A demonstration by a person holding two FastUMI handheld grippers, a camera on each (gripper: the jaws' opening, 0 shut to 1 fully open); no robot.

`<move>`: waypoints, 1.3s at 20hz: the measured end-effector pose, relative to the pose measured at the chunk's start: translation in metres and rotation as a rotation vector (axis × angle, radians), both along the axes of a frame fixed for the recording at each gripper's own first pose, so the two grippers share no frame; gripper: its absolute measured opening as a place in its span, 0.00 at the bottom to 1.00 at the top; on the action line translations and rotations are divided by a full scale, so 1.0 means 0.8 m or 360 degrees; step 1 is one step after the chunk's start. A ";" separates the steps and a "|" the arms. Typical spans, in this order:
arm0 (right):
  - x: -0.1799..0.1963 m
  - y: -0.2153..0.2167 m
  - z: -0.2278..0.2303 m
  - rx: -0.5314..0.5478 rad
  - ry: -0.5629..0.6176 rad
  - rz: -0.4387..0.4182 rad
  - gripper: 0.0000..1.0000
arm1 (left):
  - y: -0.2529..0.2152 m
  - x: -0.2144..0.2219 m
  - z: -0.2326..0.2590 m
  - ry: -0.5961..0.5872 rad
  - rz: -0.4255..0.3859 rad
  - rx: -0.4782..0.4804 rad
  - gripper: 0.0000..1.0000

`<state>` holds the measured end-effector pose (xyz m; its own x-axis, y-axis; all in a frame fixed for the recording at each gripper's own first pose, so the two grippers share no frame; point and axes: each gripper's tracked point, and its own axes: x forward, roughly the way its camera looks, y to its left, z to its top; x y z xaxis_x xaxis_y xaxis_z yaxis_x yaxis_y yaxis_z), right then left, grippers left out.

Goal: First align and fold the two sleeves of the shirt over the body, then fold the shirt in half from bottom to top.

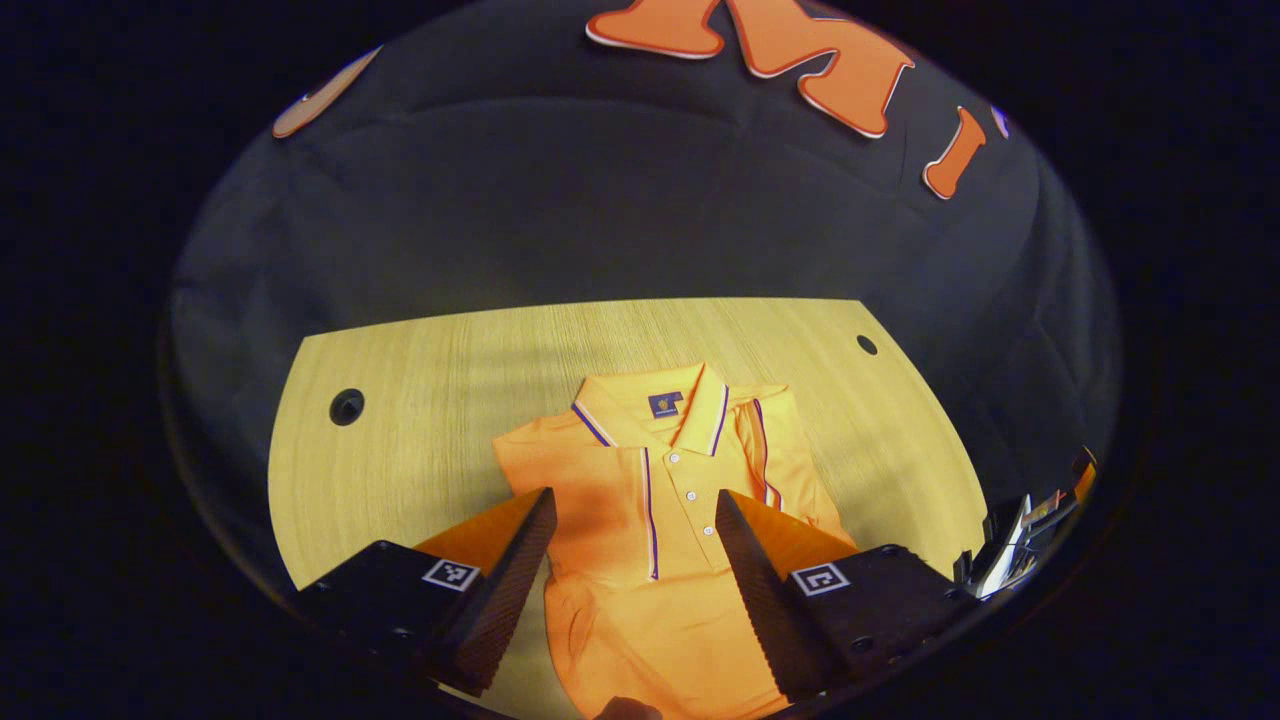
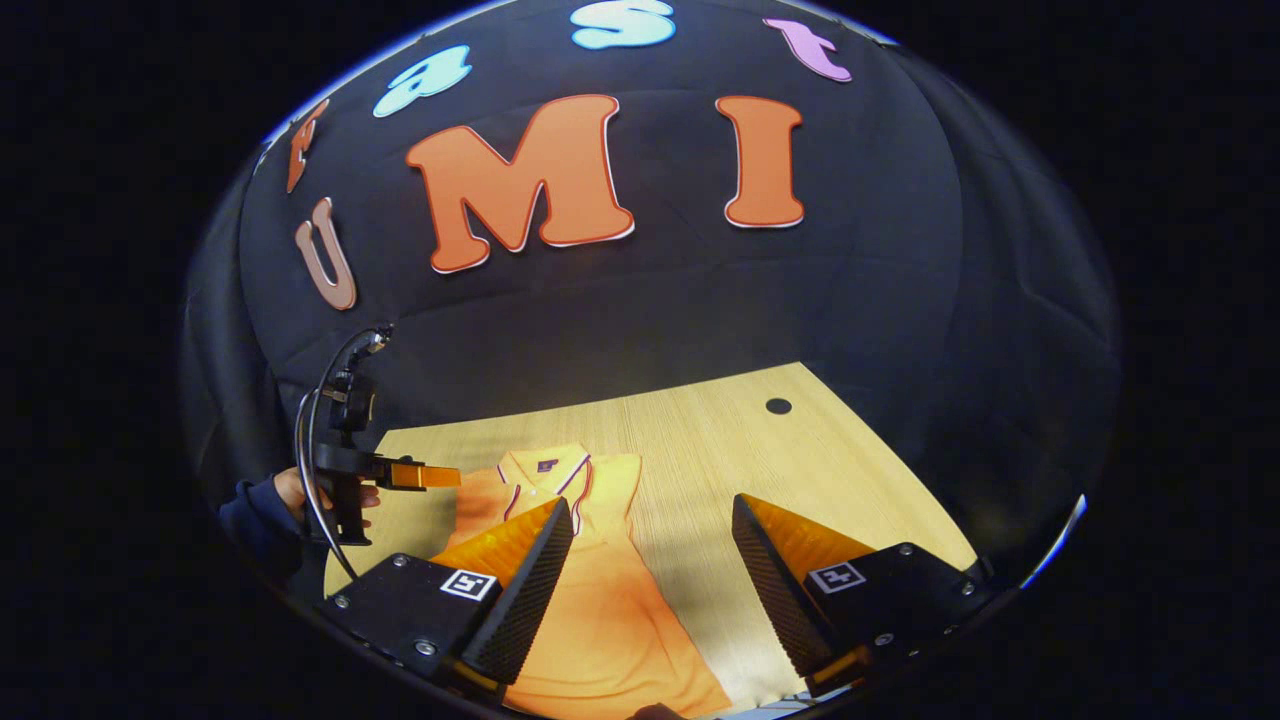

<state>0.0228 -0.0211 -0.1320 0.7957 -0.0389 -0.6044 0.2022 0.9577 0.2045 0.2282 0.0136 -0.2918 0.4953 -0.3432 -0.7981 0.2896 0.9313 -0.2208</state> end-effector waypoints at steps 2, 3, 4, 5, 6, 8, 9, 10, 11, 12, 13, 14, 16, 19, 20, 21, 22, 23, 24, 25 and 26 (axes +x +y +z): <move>0.001 -0.004 0.009 -0.0035 -0.0059 0.0048 0.98 | 0.005 -0.019 0.032 -0.0096 0.0061 -0.0005 0.97; 0.001 -0.006 0.013 -0.0047 -0.0095 0.0072 0.98 | 0.008 -0.028 0.047 -0.0156 0.0092 -0.0002 0.98; 0.001 -0.007 0.016 -0.0063 -0.0125 0.0094 0.98 | 0.011 -0.037 0.061 -0.0214 0.0122 0.0000 0.98; 0.002 -0.008 0.019 -0.0076 -0.0164 0.0119 0.98 | 0.014 -0.048 0.076 -0.0271 0.0149 0.0001 0.99; 0.001 -0.009 0.024 -0.0093 -0.0200 0.0140 0.98 | 0.017 -0.057 0.092 -0.0326 0.0187 0.0004 0.98; -0.001 -0.009 0.034 -0.0112 -0.0288 0.0181 0.98 | 0.021 -0.078 0.120 -0.0425 0.0242 0.0008 0.99; -0.004 -0.007 0.036 -0.0112 -0.0322 0.0201 0.98 | 0.024 -0.089 0.131 -0.0487 0.0266 0.0016 0.98; -0.007 -0.007 0.037 -0.0115 -0.0351 0.0221 0.98 | 0.028 -0.100 0.146 -0.0548 0.0298 0.0032 0.98; -0.011 -0.004 0.039 -0.0119 -0.0377 0.0241 0.98 | 0.029 -0.112 0.158 -0.0608 0.0324 0.0030 0.98; -0.014 -0.002 0.041 -0.0125 -0.0408 0.0258 0.98 | 0.031 -0.126 0.169 -0.0667 0.0355 0.0027 0.98; -0.017 -0.001 0.043 -0.0133 -0.0444 0.0271 0.98 | 0.035 -0.138 0.183 -0.0732 0.0386 0.0020 0.98; -0.020 -0.002 0.045 -0.0140 -0.0483 0.0278 0.98 | 0.038 -0.151 0.200 -0.0798 0.0419 0.0026 0.98; -0.031 0.005 0.052 -0.0161 -0.0578 0.0296 0.98 | 0.044 -0.172 0.227 -0.0942 0.0500 0.0036 0.98; -0.054 0.014 0.063 -0.0175 -0.0682 0.0346 0.98 | 0.053 -0.216 0.259 -0.1137 0.0601 0.0006 0.98; -0.061 0.017 0.067 -0.0175 -0.0730 0.0362 0.98 | 0.057 -0.231 0.272 -0.1220 0.0620 0.0011 0.98; -0.069 0.020 0.071 -0.0173 -0.0781 0.0379 0.98 | 0.061 -0.246 0.286 -0.1299 0.0631 0.0024 0.98; -0.076 0.023 0.075 -0.0177 -0.0837 0.0391 0.98 | 0.068 -0.265 0.293 -0.1352 0.0645 0.0047 0.98; -0.082 0.025 0.072 -0.0174 -0.0862 0.0403 0.97 | 0.069 -0.279 0.297 -0.1378 0.0642 0.0065 0.98; -0.089 0.030 0.066 -0.0166 -0.0864 0.0421 0.97 | 0.065 -0.293 0.297 -0.1403 0.0644 0.0084 0.98; -0.096 0.029 0.053 -0.0163 -0.0834 0.0431 0.97 | 0.063 -0.304 0.293 -0.1396 0.0635 0.0101 0.96; -0.103 0.028 0.037 -0.0163 -0.0786 0.0442 0.97 | 0.063 -0.320 0.278 -0.1356 0.0624 0.0122 0.97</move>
<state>-0.0593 0.0017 -0.1024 0.9714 0.1729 -0.1628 -0.1555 0.9812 0.1140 -0.0277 0.0644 -0.0691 0.9919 0.0100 -0.1268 -0.0117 0.9998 -0.0129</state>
